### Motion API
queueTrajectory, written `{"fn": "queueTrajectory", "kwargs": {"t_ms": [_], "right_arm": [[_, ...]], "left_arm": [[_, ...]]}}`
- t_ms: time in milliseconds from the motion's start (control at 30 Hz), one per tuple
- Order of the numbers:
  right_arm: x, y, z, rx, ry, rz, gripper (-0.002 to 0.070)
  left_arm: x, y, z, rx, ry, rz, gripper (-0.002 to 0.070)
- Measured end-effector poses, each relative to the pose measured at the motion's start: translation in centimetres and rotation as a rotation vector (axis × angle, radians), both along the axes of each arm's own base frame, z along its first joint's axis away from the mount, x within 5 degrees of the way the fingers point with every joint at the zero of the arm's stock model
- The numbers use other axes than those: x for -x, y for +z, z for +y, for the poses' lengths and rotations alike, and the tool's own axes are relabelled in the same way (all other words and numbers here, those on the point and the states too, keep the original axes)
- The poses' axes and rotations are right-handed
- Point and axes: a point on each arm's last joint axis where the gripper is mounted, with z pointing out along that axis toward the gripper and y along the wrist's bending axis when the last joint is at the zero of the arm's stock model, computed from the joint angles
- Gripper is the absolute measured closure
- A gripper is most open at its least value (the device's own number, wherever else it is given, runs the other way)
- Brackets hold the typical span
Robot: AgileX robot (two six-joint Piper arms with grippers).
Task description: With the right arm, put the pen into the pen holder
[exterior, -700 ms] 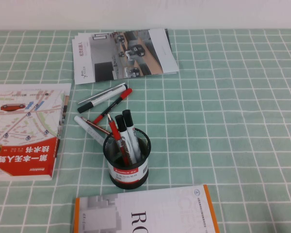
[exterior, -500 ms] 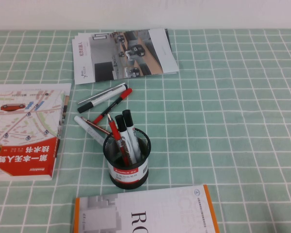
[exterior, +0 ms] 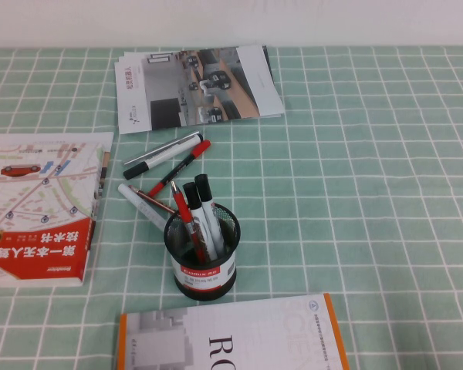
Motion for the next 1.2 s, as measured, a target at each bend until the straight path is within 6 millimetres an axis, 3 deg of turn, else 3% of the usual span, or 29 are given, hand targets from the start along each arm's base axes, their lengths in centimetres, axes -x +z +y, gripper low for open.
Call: {"fn": "queueTrajectory", "kwargs": {"t_ms": [333, 633, 867, 1033, 1200], "right_arm": [[0.2, 0.5, 0.6, -0.077, 0.070, 0.055, 0.0696], [-1.6, 5.4, 1.9, 0.057, 0.202, 0.263, 0.0696], [-5.1, 8.8, 2.4, 0.245, 0.287, 0.481, 0.0696], [-9.2, 11.5, 3.0, 0.325, 0.357, 0.635, 0.0696], [-13.9, 13.0, 3.6, 0.380, 0.413, 0.740, 0.0696]], "left_arm": [[0.0, 0.0, 0.0, 0.000, 0.000, 0.000, 0.0679], [0.0, 0.0, 0.0, 0.000, 0.000, 0.000, 0.0679], [0.0, 0.0, 0.0, 0.000, 0.000, 0.000, 0.0679], [0.0, 0.0, 0.0, 0.000, 0.000, 0.000, 0.0679], [0.0, 0.0, 0.0, 0.000, 0.000, 0.000, 0.0679]]}}
